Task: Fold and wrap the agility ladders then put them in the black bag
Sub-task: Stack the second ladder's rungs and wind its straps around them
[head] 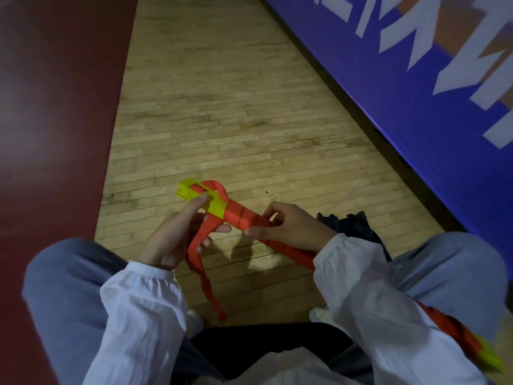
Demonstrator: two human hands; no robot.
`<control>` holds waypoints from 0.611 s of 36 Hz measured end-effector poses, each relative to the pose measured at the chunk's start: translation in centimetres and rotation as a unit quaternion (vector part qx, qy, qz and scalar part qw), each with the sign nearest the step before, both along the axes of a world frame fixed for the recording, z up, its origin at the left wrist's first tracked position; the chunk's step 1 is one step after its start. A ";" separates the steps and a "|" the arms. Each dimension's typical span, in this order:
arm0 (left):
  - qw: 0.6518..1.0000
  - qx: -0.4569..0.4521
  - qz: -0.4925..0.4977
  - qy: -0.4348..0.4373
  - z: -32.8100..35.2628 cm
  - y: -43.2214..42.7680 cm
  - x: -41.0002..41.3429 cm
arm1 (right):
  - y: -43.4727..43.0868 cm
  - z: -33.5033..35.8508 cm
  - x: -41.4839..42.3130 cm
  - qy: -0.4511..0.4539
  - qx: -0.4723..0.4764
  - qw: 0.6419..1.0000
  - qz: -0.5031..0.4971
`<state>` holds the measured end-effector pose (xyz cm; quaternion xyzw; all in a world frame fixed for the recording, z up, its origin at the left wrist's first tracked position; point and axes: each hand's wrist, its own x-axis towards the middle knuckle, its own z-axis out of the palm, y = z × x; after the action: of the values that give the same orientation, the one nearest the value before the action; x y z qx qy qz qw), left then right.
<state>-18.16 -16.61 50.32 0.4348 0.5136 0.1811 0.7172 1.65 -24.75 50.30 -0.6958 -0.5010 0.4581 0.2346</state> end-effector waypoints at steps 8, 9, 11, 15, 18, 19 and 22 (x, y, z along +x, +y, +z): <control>0.997 0.056 0.039 0.026 -0.7 -0.4 0.0 | -0.2 -0.8 -0.4 -0.036 -0.003 0.999 0.019; 0.997 0.057 0.043 0.027 -0.8 -0.4 0.0 | -0.2 -0.9 -0.4 -0.038 -0.004 0.999 0.025; 0.997 0.054 0.048 0.029 -1.0 -0.4 -0.1 | -0.2 -1.1 -0.2 -0.029 -0.010 0.999 0.035; 0.998 0.047 0.039 0.032 -1.1 -0.7 -0.2 | -0.1 -1.3 0.2 0.014 -0.030 0.999 0.027; 0.999 0.039 0.021 0.019 -1.2 -0.9 -0.3 | 0.0 -1.5 0.4 0.036 -0.059 0.997 0.020; 0.999 0.038 0.016 0.015 -1.4 -0.9 -0.3 | 0.0 -1.7 0.5 0.040 -0.067 0.997 0.022; 0.999 0.037 0.011 0.015 -1.6 -0.8 -0.6 | 0.0 -2.0 0.6 0.044 -0.080 0.996 0.020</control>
<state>-18.75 -17.41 48.74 0.4577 0.5219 0.2016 0.6910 2.23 -24.72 48.26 -0.6811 -0.4661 0.5316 0.1905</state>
